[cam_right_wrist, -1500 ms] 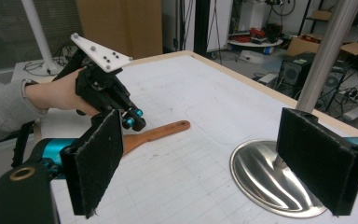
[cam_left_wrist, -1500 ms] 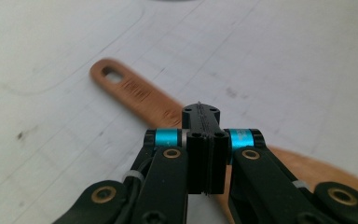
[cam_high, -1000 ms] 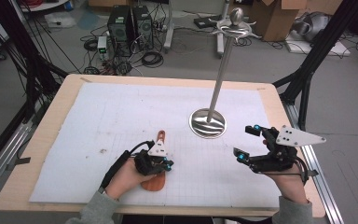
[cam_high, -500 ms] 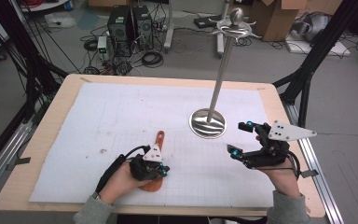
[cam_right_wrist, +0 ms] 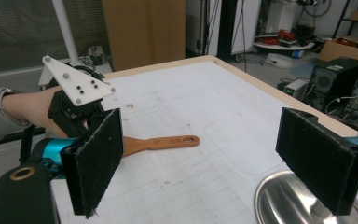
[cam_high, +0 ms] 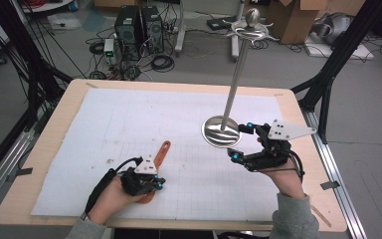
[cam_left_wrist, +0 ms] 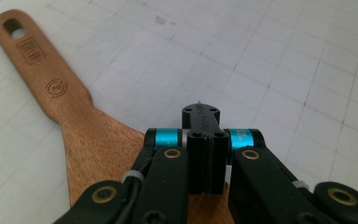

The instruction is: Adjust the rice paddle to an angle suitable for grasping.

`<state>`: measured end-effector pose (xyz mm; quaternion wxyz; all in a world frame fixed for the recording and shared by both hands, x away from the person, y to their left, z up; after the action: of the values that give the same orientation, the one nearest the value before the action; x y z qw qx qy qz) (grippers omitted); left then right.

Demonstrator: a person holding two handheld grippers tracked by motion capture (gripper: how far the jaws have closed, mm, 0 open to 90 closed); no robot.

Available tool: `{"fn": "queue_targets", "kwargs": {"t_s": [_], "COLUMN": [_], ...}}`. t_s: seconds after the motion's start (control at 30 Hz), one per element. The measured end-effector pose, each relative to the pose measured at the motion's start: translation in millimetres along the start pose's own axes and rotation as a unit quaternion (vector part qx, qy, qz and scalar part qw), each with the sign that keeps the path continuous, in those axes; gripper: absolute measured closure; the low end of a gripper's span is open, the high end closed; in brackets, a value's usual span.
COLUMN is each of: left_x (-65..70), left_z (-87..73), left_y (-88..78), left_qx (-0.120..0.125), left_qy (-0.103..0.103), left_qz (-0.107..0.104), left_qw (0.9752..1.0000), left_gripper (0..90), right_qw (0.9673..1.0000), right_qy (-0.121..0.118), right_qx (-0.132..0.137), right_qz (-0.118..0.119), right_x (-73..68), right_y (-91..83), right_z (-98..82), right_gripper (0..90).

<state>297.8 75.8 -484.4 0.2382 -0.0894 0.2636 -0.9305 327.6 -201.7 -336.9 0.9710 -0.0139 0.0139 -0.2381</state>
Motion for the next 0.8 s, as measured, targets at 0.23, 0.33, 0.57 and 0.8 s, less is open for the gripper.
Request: {"fn": "queue_targets", "kwargs": {"t_s": [0.23, 0.33, 0.57, 0.8], "left_x": [-16.1, -22.3, -38.9, -57.4], "left_z": [-13.3, -17.7, -26.0, -14.9], "left_y": [-20.6, -28.7, -46.9, -56.7], "left_qx": [0.007, 0.007, 0.011, 0.059], "left_qy": [-0.022, -0.029, -0.047, -0.070], "left_qz": [0.015, 0.028, 0.056, 0.089], "left_qw": [0.9996, 0.9992, 0.9972, 0.9918], "left_gripper": [89.3, 89.3, 89.3, 89.3], "right_qw": [0.9999, 0.9998, 0.9996, 0.9997], "right_qy": [-0.001, 0.000, 0.002, -0.001], "right_qx": [-0.003, -0.003, -0.003, -0.007], "right_qz": [0.017, 0.021, 0.026, 0.021], "right_x": [-0.2, -1.3, -2.3, -2.1], "right_y": [19.2, 22.5, 28.0, 24.9], "right_z": [-0.9, -0.6, -0.2, -1.0], "right_gripper": [13.8, 13.8, 13.8, 13.8]}}
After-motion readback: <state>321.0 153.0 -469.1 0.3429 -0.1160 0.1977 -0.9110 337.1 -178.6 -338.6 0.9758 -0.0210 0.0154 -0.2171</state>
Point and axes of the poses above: each handheld gripper's, and its own axes: y roughly forward along the jaws, z roughly out of its top, x roughly to its right, the point moved 7 cm from there along y, roughly forward along the jaws, and after that the axes turned 13 degrees about x, right-handed, at the moved point
